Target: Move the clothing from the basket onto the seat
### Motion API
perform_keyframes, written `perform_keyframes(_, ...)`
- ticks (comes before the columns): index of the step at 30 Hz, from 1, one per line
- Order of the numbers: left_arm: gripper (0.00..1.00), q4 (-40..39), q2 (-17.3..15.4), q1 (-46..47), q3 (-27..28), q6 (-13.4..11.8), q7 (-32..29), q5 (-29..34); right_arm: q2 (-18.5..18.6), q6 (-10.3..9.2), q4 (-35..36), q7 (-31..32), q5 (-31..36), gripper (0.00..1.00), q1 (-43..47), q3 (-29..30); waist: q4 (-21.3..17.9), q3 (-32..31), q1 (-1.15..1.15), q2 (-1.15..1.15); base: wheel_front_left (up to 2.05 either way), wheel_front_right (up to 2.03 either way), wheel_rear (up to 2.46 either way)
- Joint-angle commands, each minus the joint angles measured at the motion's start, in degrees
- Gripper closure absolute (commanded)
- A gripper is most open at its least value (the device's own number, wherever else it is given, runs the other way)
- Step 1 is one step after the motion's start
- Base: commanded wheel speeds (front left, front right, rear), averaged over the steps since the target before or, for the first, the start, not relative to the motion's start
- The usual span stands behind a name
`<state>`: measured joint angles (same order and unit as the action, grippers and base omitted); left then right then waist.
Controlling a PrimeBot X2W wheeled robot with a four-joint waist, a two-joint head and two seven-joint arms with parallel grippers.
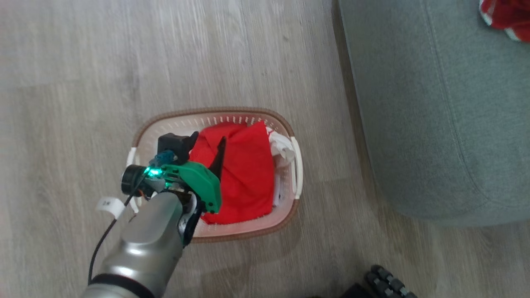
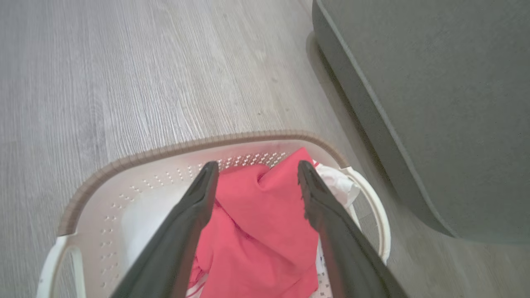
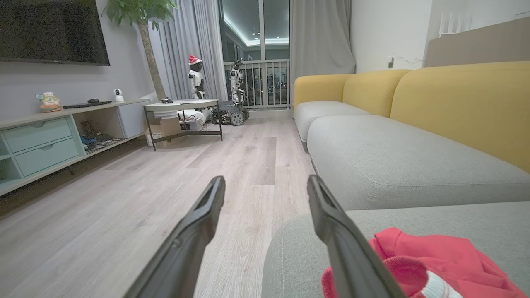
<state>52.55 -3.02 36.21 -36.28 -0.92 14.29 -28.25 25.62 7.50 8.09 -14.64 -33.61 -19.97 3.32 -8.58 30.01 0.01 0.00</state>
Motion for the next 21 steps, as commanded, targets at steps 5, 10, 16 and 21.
perform_keyframes(5, 0.00, 5.9, 0.1, 3.6, -0.5, 2.1, 0.7, -2.2, 2.1, -0.01, 2.2, -0.4, -0.9, 0.00, -2.2, 0.6, -2.4, 5.1, -0.01, 0.00, 0.00, 0.00, 0.00)
perform_keyframes(10, 0.00, 9.9, 0.1, 6.5, -4.7, 3.3, -1.0, -5.6, 2.4, -0.01, 2.8, -0.4, -0.8, 0.00, -4.6, 0.2, -4.2, 8.8, -0.01, 0.00, 0.00, 0.00, 0.00)
perform_keyframes(16, 0.00, 12.8, 0.1, 9.9, -9.4, 4.0, -4.1, -8.3, 2.4, -0.01, 3.4, -0.4, -1.1, 0.00, -7.3, 0.0, -6.2, 13.1, -0.01, 0.00, 0.00, 0.00, 0.00)
perform_keyframes(21, 0.00, 14.2, 0.1, 12.7, -11.4, 5.1, -6.0, -11.0, 2.0, -0.01, 3.7, -0.4, -1.3, 0.00, -9.0, -0.2, -8.0, 17.0, -0.01, 0.00, 0.00, 0.00, 0.00)
